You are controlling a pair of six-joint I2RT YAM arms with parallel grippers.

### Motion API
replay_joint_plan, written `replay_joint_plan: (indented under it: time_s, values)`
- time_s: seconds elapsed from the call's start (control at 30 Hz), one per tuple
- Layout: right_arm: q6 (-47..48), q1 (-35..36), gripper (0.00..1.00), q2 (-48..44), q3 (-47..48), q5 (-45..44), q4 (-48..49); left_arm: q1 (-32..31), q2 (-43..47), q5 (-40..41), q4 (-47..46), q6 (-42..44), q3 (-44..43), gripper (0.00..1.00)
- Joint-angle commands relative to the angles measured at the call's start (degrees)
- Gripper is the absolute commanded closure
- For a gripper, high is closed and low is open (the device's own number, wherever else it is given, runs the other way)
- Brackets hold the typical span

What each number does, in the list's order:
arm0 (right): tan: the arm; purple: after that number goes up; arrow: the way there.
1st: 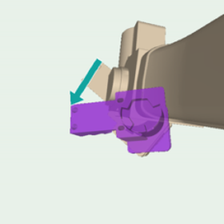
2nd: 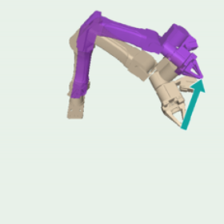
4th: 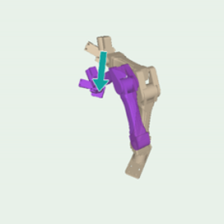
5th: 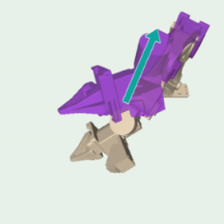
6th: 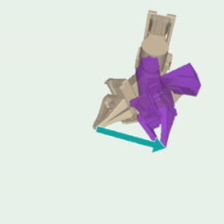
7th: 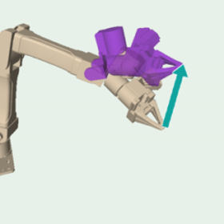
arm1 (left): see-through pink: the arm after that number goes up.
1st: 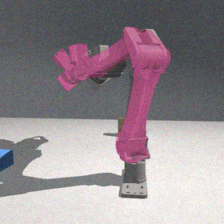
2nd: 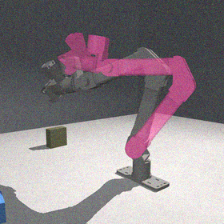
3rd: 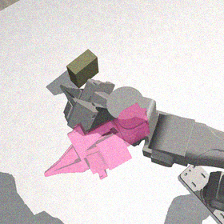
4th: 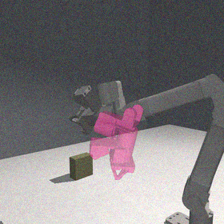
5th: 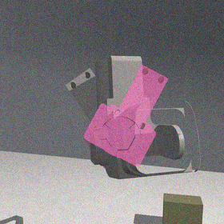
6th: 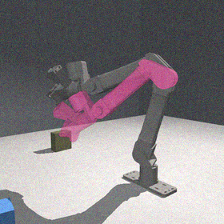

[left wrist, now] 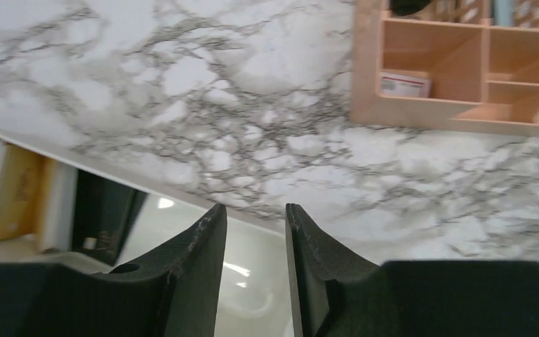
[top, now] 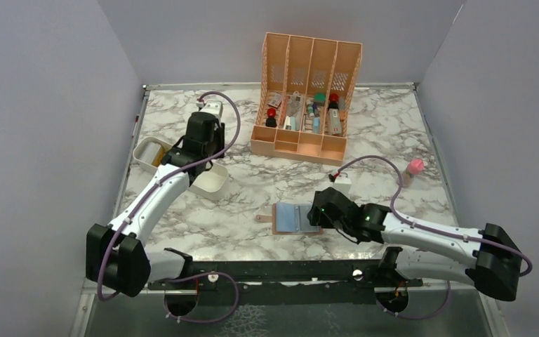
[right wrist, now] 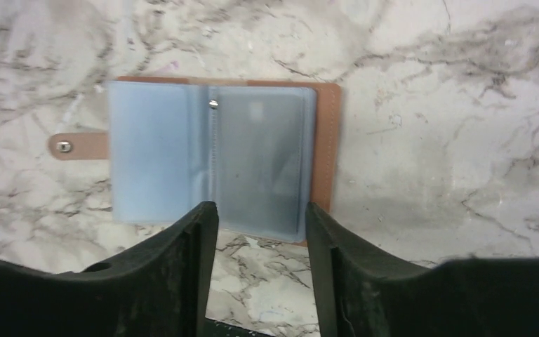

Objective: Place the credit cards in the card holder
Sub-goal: Turn over the card slot in the card holder, then pick up the credit card from the storage box.

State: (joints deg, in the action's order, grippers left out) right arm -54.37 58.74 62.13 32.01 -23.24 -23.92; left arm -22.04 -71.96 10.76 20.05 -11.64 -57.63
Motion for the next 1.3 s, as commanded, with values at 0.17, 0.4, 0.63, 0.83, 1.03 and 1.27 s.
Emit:
replay_joint_plan:
  time_s: [0.17,0.4,0.63,0.83,1.03,1.27]
  values:
    - [8.3,-0.3,0.38,-8.8,3.0,-0.3,2.5,13.1,-5.3,6.3,3.8,22.2,-3.6,0.56]
    - [11.1,-0.3,0.38,-5.7,6.0,-0.1,3.3,19.4,-11.6,9.4,5.0,25.3,-5.8,0.40]
    - [13.5,-0.4,0.38,-2.7,9.2,-0.1,3.7,23.2,-18.2,11.9,5.3,25.1,-6.3,0.33]
    - [13.1,-0.3,0.38,-3.7,8.8,-0.5,3.7,24.5,-22.5,10.7,3.5,25.4,-7.1,0.30]
    - [12.8,-0.3,0.38,-4.0,8.4,-0.3,4.6,24.6,-25.1,14.6,1.1,26.8,-6.9,0.28]
    - [12.9,-0.3,0.38,-3.3,8.7,-0.8,4.9,24.9,-27.6,22.0,-2.0,27.7,-7.9,0.27]
